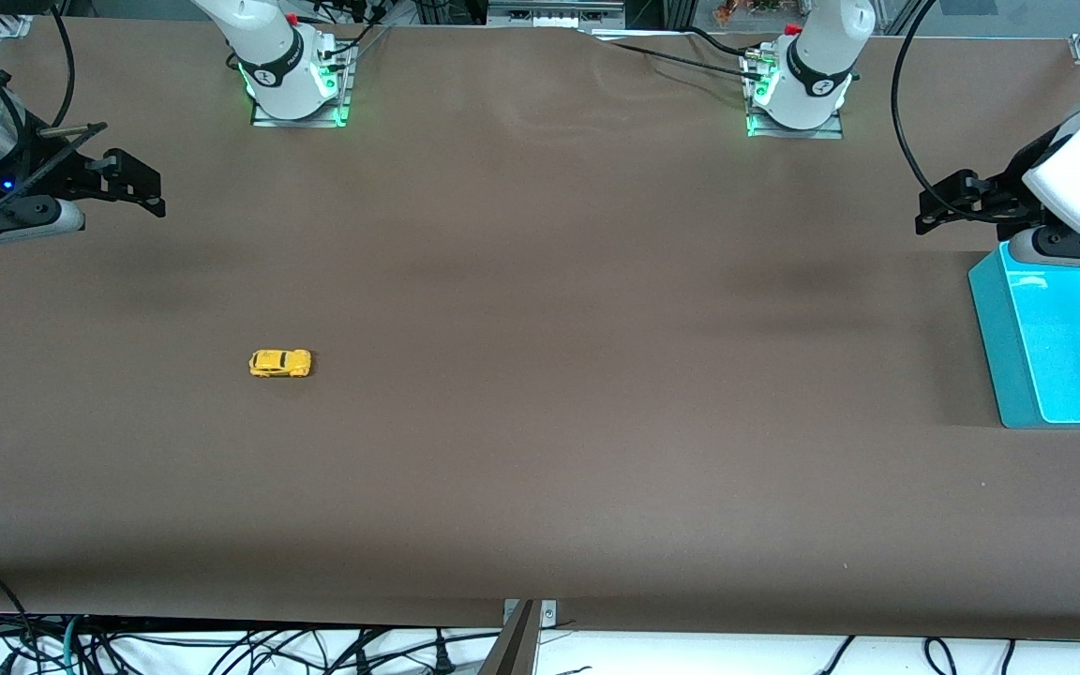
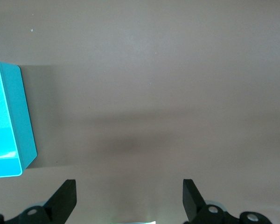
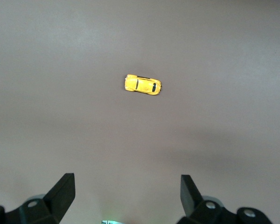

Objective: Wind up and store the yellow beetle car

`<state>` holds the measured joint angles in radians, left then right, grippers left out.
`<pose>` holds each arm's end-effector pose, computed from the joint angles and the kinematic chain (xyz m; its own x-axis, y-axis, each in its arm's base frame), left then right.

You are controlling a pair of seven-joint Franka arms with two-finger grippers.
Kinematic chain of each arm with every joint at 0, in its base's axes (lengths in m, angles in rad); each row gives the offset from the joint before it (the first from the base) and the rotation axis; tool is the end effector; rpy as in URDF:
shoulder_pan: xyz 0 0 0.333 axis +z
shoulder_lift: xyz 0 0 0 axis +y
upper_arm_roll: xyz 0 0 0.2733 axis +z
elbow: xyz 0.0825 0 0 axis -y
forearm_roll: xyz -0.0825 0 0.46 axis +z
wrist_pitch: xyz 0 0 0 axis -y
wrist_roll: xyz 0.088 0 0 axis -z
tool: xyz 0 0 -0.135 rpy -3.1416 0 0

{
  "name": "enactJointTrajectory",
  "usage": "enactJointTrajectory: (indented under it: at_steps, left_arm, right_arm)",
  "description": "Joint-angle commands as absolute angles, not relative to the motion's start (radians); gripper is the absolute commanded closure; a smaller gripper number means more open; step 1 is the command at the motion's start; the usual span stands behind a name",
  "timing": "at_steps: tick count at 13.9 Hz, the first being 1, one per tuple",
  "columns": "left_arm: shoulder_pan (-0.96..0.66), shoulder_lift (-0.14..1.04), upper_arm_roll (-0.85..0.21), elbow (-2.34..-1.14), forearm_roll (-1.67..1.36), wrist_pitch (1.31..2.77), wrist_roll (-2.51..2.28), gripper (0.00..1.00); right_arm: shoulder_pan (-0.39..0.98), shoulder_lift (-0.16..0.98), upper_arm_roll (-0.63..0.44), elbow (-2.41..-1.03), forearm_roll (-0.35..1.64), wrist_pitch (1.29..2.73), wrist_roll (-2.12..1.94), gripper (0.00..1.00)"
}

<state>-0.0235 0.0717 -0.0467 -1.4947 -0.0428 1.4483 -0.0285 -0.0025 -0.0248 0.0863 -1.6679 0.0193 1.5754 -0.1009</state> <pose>0.6310 -0.0498 0.5400 0.9918 -0.0467 -0.1189 -0.0419 -0.9982 0.0428 0.6167 0.0548 0.5166 0.9809 0.1832 -0.0657 0.1820 -0.9830 -0.0238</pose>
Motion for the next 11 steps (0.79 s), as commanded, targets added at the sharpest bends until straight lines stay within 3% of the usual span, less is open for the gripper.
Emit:
enactJointTrajectory:
  at_steps: [1,7,11]
  left_arm:
    - [-0.021,0.071,-0.051,-1.486,-0.031,1.443,-0.028,0.00]
    - [-0.021,0.071,-0.052,-1.486,-0.031,1.443,-0.026,0.00]
    - [-0.021,0.071,-0.052,-1.486,-0.031,1.443,-0.026,0.00]
  right_arm:
    - [-0.014,-0.048,0.089,-1.684,0.020,1.568,-0.124,0.00]
    - [-0.014,-0.046,0.084,-1.719,0.020,1.580,-0.124,0.00]
    - [-0.014,-0.029,0.084,-1.905,0.021,1.799,-0.325,0.00]
